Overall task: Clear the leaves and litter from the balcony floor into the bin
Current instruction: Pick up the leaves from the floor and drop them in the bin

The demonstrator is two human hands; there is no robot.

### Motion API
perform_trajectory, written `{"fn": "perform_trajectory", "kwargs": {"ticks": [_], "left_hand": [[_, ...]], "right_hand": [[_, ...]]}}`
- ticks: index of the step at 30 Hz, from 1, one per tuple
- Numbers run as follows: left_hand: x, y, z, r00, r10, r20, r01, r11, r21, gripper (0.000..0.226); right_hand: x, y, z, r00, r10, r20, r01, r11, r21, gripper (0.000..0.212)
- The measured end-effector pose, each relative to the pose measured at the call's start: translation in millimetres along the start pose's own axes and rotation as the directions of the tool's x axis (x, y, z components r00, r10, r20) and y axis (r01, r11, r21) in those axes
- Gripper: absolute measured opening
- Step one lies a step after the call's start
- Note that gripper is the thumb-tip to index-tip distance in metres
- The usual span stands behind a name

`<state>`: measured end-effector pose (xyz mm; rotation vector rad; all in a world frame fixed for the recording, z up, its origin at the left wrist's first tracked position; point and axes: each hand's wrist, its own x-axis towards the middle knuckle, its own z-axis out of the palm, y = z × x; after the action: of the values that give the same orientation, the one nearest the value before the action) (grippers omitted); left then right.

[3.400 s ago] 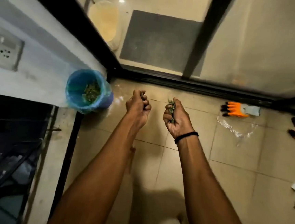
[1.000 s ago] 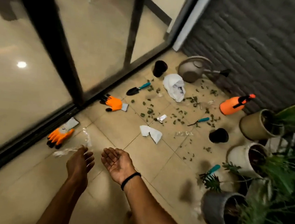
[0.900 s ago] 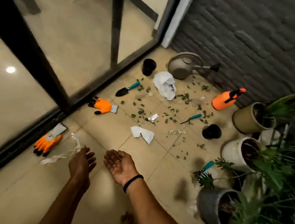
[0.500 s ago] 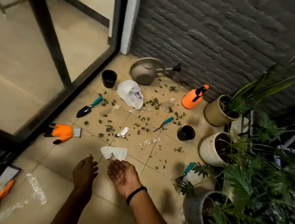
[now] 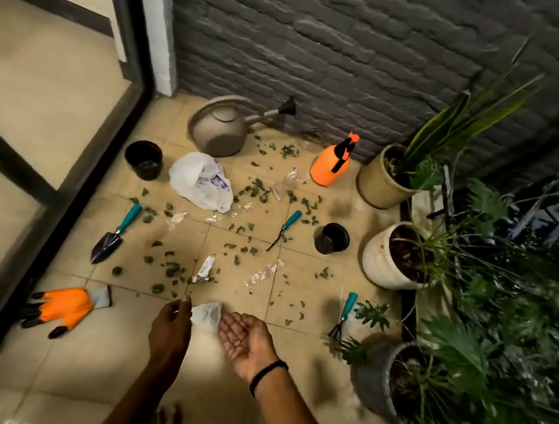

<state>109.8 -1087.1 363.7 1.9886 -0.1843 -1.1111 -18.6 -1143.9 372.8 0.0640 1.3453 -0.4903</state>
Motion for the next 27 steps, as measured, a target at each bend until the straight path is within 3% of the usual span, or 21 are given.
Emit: {"fn": "perform_trajectory", "kwargs": {"ticks": [6, 19, 27], "left_hand": [[30.6, -17.9, 53.1, 0.999, 0.034, 0.001, -0.034, 0.995, 0.096, 0.044], [97.2, -78.6, 148.0, 0.987, 0.162, -0.025, -0.150, 0.953, 0.265, 0.035], [172.6, -109.1, 227.2, 0.949, 0.309, 0.061, -0.314, 0.906, 0.284, 0.030]], "right_hand": [[46.7, -16.5, -16.6, 1.000, 0.012, -0.023, -0.010, 0.996, 0.087, 0.026], [180.6, -51.9, -72.0, 0.999, 0.008, -0.050, -0.005, 0.998, 0.061, 0.019], [276.7, -94.0, -101.2, 0.976, -0.121, -0.180, 0.125, 0.992, 0.011, 0.023]]}}
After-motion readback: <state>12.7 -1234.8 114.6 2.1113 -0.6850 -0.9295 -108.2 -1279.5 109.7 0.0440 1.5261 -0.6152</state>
